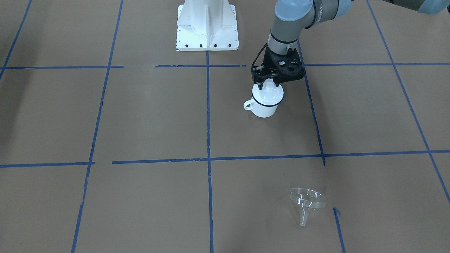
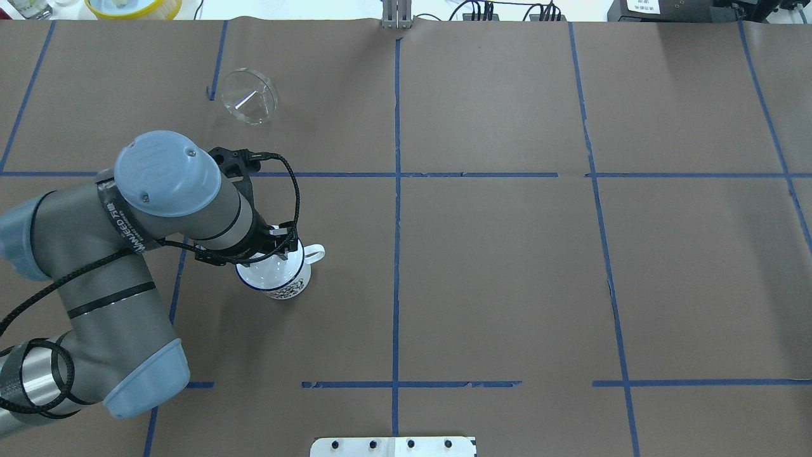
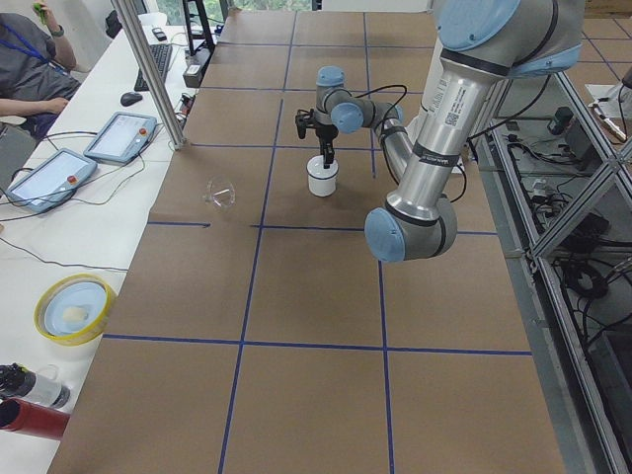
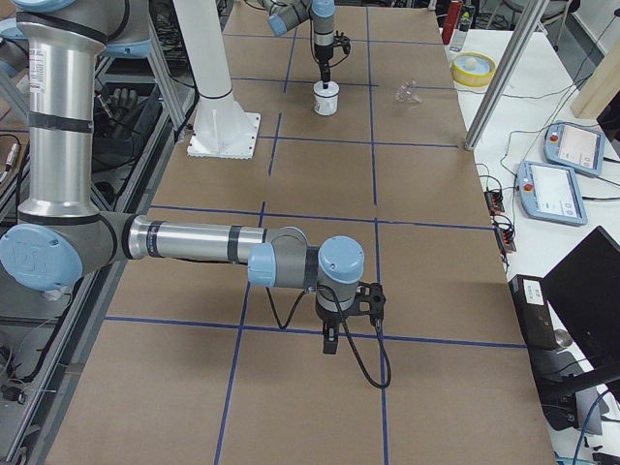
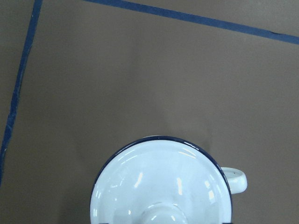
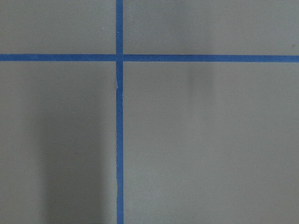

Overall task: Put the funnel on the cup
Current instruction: 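Lower the left gripper and grasp the lid's knob, then lift the lid off the mug and set it beside the mug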

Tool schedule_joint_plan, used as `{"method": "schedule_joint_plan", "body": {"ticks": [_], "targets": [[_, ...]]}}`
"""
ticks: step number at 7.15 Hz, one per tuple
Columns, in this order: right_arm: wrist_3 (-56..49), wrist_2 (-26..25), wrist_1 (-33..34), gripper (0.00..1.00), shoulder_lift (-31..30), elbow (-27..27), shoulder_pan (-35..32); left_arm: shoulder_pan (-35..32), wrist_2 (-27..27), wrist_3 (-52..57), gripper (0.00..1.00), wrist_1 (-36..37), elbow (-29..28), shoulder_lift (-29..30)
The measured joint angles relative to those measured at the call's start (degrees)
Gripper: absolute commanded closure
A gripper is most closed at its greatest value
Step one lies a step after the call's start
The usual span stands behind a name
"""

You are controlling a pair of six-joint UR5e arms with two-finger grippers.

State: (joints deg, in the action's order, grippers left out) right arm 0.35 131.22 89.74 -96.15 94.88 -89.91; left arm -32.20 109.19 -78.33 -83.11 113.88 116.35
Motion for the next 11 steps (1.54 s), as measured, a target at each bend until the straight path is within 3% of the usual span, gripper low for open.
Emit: {"method": "schedule_joint_plan", "body": {"ticks": [2, 4, 7, 10, 11], "targets": [[0.00, 0.00, 0.00, 0.00, 0.00, 0.04, 0.00, -0.08, -0.08, 0.01, 0.84, 2.07, 2.00, -0.06], [0.00, 0.00, 0.00, 0.00, 0.00, 0.04, 0.00, -0.27, -0.17, 0.09, 0.91, 4.35, 3.71, -0.07], [0.00, 0.00, 0.00, 0.00, 0.00, 0.02, 0.00, -0.88, -0.20, 0.81, 0.91, 4.76, 7.14, -1.40], [0.00, 0.00, 0.00, 0.00, 0.00, -0.03, 0.00, -0.90, -0.20, 3.95, 0.91, 2.80, 20.29, -15.08], [0.00, 0.00, 0.00, 0.00, 0.00, -0.04, 0.00, -0.52, -0.27, 4.03, 0.91, -0.77, 21.13, -19.18]]}}
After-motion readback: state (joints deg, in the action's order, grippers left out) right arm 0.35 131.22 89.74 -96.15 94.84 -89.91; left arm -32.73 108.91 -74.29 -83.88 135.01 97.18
